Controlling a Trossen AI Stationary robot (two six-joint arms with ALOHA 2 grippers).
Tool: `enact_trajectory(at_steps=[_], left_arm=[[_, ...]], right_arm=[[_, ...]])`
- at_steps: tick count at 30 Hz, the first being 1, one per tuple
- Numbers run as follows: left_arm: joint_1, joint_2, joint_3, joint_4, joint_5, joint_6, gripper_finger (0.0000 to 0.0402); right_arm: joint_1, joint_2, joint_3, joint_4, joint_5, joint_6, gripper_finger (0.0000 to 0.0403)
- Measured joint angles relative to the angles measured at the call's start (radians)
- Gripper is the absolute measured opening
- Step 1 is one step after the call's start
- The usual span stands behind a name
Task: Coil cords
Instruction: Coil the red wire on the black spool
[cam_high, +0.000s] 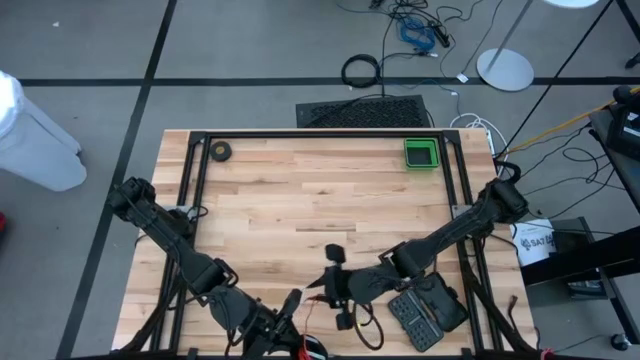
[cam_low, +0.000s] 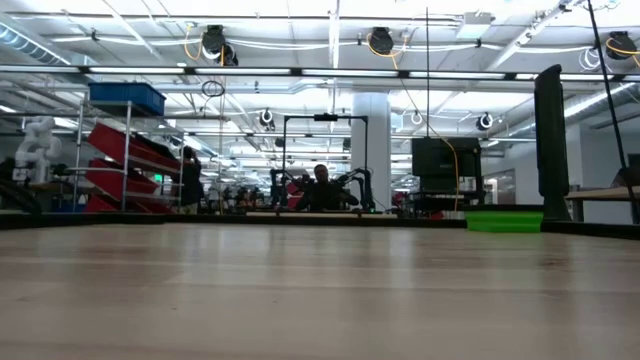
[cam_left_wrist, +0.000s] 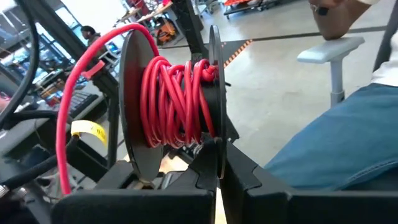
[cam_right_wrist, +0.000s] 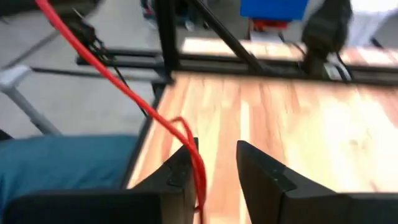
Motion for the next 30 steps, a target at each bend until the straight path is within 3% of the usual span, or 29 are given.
enact_trajectory(at_steps=[6, 13, 17, 20, 26, 30], left_arm=[[-0.006, 0.0, 0.0, 0.003, -0.03, 0.01, 0.0006], [-0.006, 0.0, 0.0, 0.003, -0.03, 0.01, 0.0006], [-0.006, 0.0, 0.0, 0.002, -0.03, 0.01, 0.0006], [-0.006, 0.0, 0.0, 0.002, -0.03, 0.01, 0.0006], [-0.006, 0.0, 0.0, -0.001, -0.03, 0.012, 0.0006], [-0.006, 0.0, 0.0, -0.013, -0.03, 0.012, 0.0006]], right_arm=[[0.048, -0.066, 0.0, -0.197, 0.132, 0.095, 0.0111], [0.11, -0.121, 0.0, -0.183, 0.185, 0.066, 0.0112], [0.152, -0.15, 0.0, -0.184, 0.3, 0.031, 0.0112], [0.182, -0.156, 0.0, -0.13, 0.391, -0.075, 0.0112], [0.217, -0.11, 0.001, 0.129, 0.384, -0.436, 0.0106], [0.227, -0.101, 0.001, 0.234, 0.39, -0.579, 0.0087]])
